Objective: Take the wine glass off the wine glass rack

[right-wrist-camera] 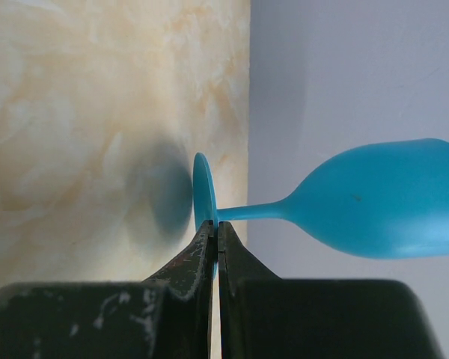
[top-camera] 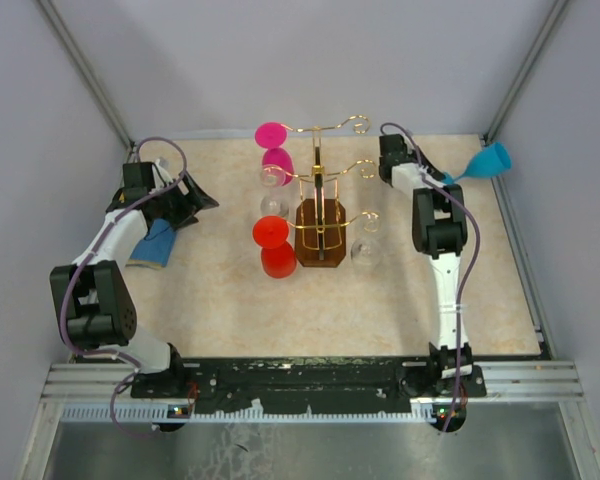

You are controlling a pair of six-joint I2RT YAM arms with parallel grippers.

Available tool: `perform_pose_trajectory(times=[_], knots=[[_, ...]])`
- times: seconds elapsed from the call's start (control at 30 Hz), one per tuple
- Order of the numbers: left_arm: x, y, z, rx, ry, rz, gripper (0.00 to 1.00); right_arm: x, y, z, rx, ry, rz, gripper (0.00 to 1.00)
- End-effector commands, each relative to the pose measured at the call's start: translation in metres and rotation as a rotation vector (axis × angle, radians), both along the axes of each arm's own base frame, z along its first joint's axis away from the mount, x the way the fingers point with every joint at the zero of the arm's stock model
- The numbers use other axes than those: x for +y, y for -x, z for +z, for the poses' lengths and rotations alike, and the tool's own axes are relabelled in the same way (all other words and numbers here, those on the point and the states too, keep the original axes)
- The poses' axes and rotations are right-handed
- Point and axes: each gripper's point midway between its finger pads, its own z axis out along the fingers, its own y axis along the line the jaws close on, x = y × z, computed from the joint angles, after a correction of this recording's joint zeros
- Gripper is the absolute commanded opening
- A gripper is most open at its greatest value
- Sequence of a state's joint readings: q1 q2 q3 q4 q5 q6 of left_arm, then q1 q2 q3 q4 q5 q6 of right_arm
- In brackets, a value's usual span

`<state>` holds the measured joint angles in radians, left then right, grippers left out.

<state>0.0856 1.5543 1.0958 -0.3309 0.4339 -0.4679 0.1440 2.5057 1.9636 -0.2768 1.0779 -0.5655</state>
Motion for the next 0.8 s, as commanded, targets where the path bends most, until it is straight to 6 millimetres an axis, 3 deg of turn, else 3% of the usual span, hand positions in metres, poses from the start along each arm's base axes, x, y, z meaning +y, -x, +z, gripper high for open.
perform_pose_trajectory(times=[0.0,0.27,0.53,0.77], knots=[[-0.005,0.0,0.014,-0.051,0.013,-0.021,0.86,0.01,-0.005,0.0,0.008,0.008,0.026,0.0],[-0.007,0.001,0.014,-0.049,0.024,-0.027,0.86,0.018,-0.006,-0.01,0.023,0.031,0.042,0.0],[-0.008,0.0,0.015,-0.054,0.031,-0.031,0.86,0.032,-0.009,-0.018,0.018,0.017,0.077,0.22],[-0.009,0.0,0.015,-0.049,0.036,-0.031,0.86,0.044,-0.011,-0.028,0.024,-0.01,0.103,0.24]])
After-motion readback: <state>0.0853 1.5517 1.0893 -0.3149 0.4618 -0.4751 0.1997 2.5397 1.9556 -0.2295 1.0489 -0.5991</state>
